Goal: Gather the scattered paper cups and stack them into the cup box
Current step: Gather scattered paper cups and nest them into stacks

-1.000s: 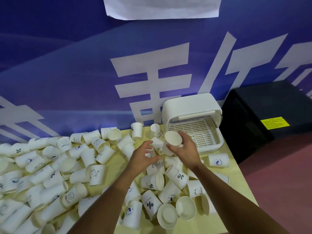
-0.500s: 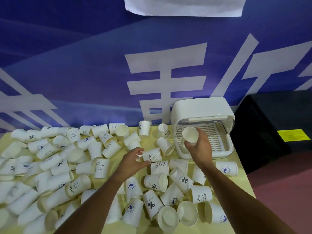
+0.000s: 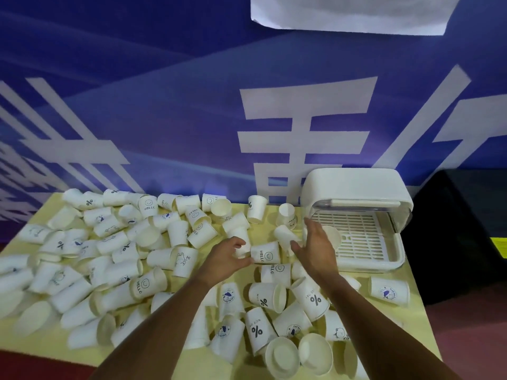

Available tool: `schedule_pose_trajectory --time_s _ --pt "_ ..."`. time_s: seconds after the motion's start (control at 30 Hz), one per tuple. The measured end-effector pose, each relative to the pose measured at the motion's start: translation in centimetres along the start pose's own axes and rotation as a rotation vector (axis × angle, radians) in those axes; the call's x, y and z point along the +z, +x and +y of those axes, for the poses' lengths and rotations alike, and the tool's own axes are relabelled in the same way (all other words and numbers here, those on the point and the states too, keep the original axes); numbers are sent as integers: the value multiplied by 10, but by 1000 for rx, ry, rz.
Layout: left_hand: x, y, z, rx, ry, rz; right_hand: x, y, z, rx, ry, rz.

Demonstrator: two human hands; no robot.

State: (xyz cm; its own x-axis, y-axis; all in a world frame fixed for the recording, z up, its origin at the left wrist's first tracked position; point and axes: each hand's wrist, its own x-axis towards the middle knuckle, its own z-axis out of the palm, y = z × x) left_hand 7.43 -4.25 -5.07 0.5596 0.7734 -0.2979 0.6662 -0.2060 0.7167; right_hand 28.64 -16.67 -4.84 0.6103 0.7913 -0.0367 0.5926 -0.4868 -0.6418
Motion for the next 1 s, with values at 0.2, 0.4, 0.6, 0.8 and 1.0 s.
schedule_pose_trajectory --time_s 0.2,0.4,0.6,0.8,1.0 --pt "-38 -18 -15 -42 -16 114 34 18 -57 -147 -62 -312" --pt "-92 -29 -68 -141 7 233 80 24 -121 -253 -114 -394" --pt "-153 -34 -133 -216 -14 302 137 28 -187 -318 -157 -466" --pt "-192 -28 -198 -312 14 274 201 28 -239 -323 -197 -541" --pt "-213 -13 -245 -343 46 264 259 30 -267 -299 -217 -558"
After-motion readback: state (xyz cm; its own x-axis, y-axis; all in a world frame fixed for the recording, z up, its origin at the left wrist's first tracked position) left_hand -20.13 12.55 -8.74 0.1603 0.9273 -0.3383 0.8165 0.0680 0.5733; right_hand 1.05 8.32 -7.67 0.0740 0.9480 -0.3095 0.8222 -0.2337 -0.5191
